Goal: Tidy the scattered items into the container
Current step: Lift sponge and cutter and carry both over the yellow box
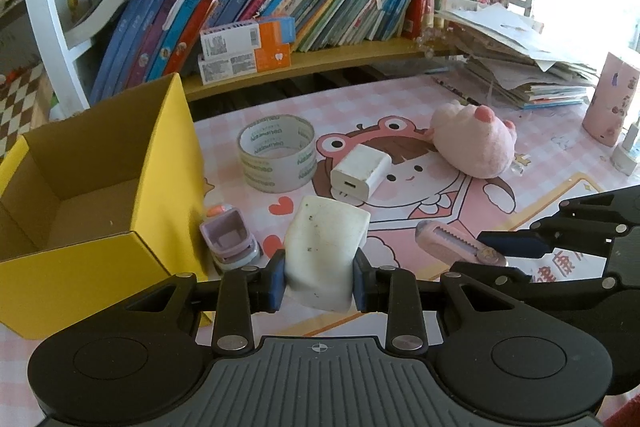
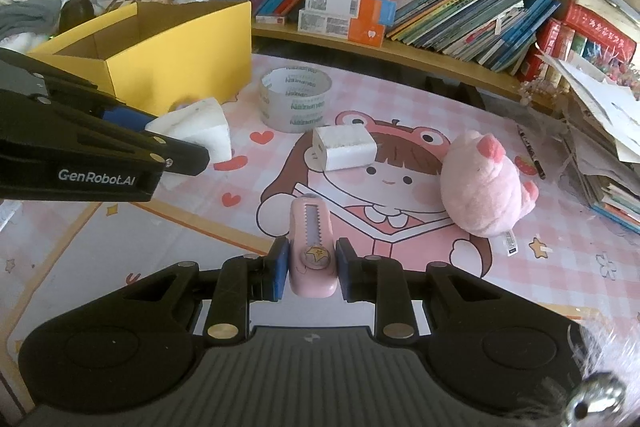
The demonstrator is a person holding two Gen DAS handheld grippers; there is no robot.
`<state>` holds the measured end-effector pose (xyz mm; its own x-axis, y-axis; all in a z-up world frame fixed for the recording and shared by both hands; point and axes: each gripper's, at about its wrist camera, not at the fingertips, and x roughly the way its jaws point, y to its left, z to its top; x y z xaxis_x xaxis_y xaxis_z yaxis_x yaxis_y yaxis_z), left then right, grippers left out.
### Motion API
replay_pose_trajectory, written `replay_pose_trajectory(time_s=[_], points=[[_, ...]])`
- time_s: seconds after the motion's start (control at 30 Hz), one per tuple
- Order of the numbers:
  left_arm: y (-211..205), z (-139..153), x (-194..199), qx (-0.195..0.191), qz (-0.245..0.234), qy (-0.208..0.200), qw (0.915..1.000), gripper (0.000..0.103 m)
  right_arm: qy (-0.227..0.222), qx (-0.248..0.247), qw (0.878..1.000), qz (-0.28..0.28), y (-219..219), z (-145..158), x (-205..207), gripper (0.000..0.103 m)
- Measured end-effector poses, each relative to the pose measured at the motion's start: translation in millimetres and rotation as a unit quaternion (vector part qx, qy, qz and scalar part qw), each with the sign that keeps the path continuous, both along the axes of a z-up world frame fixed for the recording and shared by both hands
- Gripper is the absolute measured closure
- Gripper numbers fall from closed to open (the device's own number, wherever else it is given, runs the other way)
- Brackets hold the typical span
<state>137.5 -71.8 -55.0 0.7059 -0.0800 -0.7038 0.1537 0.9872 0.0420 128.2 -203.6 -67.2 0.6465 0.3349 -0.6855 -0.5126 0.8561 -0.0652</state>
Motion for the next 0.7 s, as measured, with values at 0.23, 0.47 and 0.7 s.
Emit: replay_pose_trajectory(time_s=[0.23, 0.47, 0.7], points=[[3.2, 5.0, -14.7, -0.007, -0.019, -0.012, 0.9997, 0.073, -0.011, -0.007, 1.0, -0.021, 2.0, 5.3, -15.1, 0.079], [11.4, 11.4, -30.9, -0.015, -0.045, -0.021, 0.9986, 0.073, -0.019, -0.015, 0.999, -0.045, 10.9, 11.3, -36.3, 0.079], [27.9, 23.8, -47.6, -0.022, -0.067, -0.037, 0.9969, 0.073, -0.033, -0.019, 0.997, -0.062, 26.9, 20.4, -56.2, 0.079]])
